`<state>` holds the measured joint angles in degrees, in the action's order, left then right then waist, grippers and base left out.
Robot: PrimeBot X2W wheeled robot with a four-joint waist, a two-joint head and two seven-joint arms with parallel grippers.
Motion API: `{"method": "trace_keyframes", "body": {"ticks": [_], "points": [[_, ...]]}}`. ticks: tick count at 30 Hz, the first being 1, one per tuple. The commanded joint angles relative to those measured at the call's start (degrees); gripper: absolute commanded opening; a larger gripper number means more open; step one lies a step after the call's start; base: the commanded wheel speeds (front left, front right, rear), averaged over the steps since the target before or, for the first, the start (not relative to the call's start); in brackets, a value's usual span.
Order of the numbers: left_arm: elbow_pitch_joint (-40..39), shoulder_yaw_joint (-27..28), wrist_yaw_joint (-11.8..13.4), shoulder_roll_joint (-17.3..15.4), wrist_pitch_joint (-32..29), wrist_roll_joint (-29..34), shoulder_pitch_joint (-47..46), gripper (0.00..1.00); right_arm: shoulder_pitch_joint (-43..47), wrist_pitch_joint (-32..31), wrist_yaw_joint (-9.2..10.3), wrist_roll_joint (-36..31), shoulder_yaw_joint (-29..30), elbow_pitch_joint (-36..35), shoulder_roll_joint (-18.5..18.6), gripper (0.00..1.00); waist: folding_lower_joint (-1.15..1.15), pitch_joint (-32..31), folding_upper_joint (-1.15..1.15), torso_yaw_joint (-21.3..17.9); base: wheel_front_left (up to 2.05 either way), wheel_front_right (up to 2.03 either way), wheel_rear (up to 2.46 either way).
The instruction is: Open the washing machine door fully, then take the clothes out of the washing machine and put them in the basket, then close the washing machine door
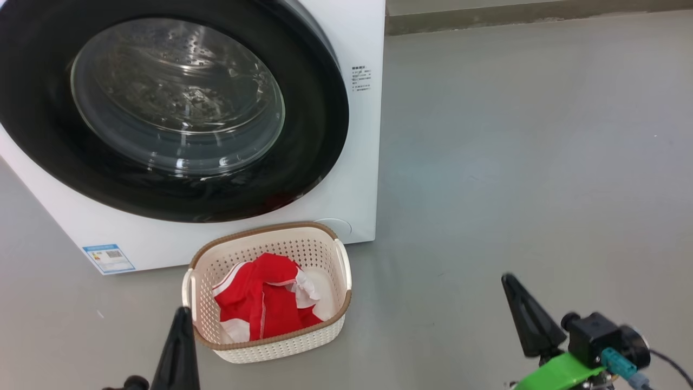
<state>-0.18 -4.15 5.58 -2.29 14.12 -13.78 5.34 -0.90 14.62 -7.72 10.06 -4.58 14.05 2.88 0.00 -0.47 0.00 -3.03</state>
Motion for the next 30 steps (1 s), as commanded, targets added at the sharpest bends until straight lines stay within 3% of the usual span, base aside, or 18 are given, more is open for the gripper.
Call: {"method": "trace_keyframes", "body": {"ticks": [1, 6, 11, 30], "points": [[-0.8, 0.1, -0.1, -0.1, -0.1, -1.0, -0.1, 0.00, -0.5, -0.2, 0.00, 1.1, 0.0, -0.9, 0.0, 0.00, 0.00, 0.1, 0.00, 0.0, 0.00, 0.00, 0.00], [-0.5, 0.2, -0.5, -0.3, -0.7, -4.4, -0.4, 0.00, -0.6, -0.8, 0.01, 4.6, 0.2, -1.0, 0.3, 0.00, 0.13, -0.1, 0.00, 0.2, 0.00, 0.00, 0.00], [0.3, 0.3, -1.0, -0.5, -1.3, -7.8, -0.9, 0.00, -0.8, -1.4, 0.02, 8.1, 0.4, -0.9, 0.5, 0.00, 0.01, 0.0, 0.00, 0.3, 0.00, 0.00, 0.00], [2.9, 1.0, -3.1, -1.2, -3.7, -19.8, -2.8, 0.00, -1.6, -3.8, 0.05, 20.6, 1.2, -0.7, 1.0, 0.00, 0.00, 0.1, 0.00, 0.7, 0.00, 0.00, 0.00]]}}
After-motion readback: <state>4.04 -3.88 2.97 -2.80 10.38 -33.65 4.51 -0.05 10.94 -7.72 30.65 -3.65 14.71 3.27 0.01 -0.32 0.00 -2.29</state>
